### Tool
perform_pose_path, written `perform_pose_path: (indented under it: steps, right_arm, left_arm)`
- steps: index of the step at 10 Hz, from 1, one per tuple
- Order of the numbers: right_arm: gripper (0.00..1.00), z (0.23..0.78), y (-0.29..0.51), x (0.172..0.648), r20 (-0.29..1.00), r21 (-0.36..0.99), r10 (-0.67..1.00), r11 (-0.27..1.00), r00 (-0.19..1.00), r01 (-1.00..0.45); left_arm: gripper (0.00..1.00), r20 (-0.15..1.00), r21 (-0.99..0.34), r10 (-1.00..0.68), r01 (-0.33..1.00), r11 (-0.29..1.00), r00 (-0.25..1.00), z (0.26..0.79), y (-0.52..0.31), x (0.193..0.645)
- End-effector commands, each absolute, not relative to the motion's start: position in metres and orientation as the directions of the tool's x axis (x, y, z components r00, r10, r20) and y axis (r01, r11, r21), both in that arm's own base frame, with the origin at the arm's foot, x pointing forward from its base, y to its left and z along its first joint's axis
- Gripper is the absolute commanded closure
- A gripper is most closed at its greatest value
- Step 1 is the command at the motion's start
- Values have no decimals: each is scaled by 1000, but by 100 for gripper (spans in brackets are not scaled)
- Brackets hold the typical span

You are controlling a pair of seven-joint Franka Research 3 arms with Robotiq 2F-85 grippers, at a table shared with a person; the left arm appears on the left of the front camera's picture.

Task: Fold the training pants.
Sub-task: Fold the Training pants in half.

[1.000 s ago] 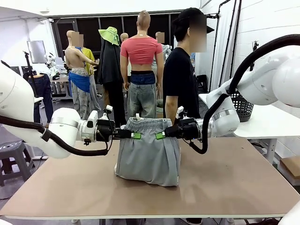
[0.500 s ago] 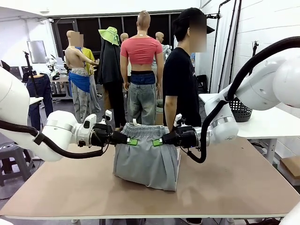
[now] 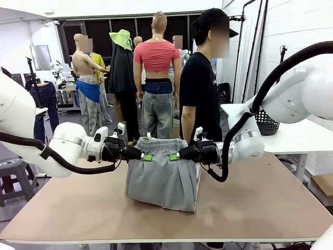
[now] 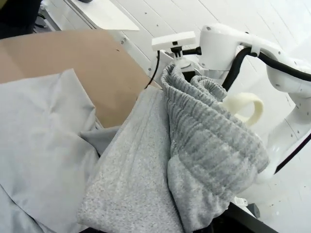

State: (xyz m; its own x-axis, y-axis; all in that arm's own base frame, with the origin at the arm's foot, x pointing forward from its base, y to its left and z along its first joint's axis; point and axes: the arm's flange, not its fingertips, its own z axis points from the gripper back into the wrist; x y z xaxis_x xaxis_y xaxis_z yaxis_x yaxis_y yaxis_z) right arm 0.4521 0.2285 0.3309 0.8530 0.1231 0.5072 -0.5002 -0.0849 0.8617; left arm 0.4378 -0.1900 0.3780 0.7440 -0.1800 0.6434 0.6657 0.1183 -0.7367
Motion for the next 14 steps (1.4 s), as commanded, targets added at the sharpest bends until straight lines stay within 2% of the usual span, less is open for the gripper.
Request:
perform_pose_path:
  steps: [1,6,8,9,14]
  right_arm:
    - [100,324,212,470,441,895,0,-74,897,-440]
    - [100,313,201,516,343,939,-49,15,938,-342]
    - [100,311,199,533,313,949,-55,42,948,-311]
    - [100,304,212,506,360,933,-1,1,933,-360]
    - [100,301,218,510,343,939,7,12,939,-343]
  left_arm:
    - [100,667,-689,-220,702,181,712,374,-194,463]
    - [100,607,-731,-186,634,252,773,351,-199,508]
    - [100,615,-728,-158,633,263,773,343,-194,520]
    - [100,654,-699,-180,678,226,735,347,-195,517]
    - [100,629,-723,-174,653,227,757,345,-209,517]
